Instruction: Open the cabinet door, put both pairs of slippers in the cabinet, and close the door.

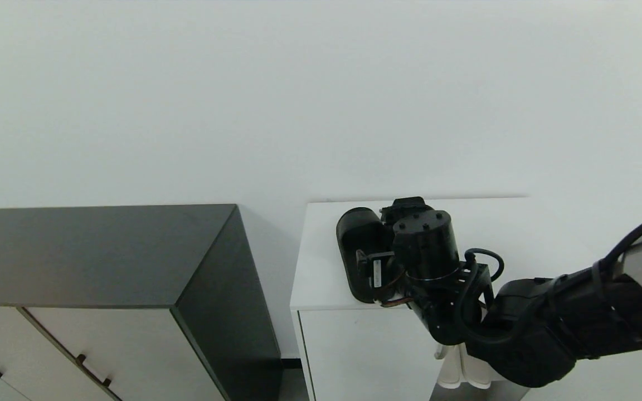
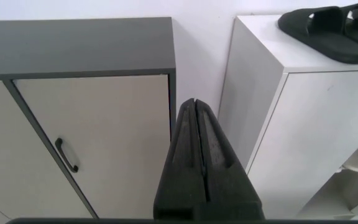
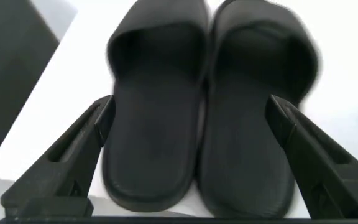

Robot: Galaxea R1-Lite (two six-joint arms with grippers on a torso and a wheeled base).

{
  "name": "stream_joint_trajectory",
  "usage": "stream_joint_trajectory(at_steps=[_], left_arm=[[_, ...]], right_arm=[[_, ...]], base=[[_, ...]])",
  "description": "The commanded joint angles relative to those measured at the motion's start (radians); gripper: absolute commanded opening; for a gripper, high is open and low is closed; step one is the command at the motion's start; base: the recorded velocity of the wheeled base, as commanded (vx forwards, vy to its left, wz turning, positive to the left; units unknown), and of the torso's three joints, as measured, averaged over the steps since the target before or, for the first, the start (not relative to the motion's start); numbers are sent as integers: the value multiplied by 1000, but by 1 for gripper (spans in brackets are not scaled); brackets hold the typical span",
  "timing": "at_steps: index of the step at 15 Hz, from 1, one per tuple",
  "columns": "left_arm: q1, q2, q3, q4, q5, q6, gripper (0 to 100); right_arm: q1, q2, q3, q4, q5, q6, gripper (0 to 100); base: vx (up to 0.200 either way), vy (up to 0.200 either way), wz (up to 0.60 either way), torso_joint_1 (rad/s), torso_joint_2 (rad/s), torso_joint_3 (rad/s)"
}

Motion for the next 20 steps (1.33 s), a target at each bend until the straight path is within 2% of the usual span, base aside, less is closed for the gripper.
stream_joint_trajectory(at_steps=[1,7,13,17,18,20], left_arm=[[0,0,0,0,1,0,0],[0,0,0,0,1,-2,0],[0,0,0,0,1,-2,0],[0,0,0,0,1,0,0],[0,2,0,0,1,0,0],[0,0,0,0,-1,0,0]], right_arm=[[-28,58,-26,-21,2,-6,100],[-77,132,-121,-23,53,-42,100],[-129,256,-282,-15,55,-71,100],[-144,291,-328,-14,65,-78,100],[-146,299,-341,-14,72,-79,0],[-150,310,-378,-14,75,-79,0]], base=[[0,0,0,0,0,0],[0,0,0,0,0,0],[0,0,0,0,0,0],[0,0,0,0,0,0],[0,0,0,0,0,0],[0,0,0,0,0,0]])
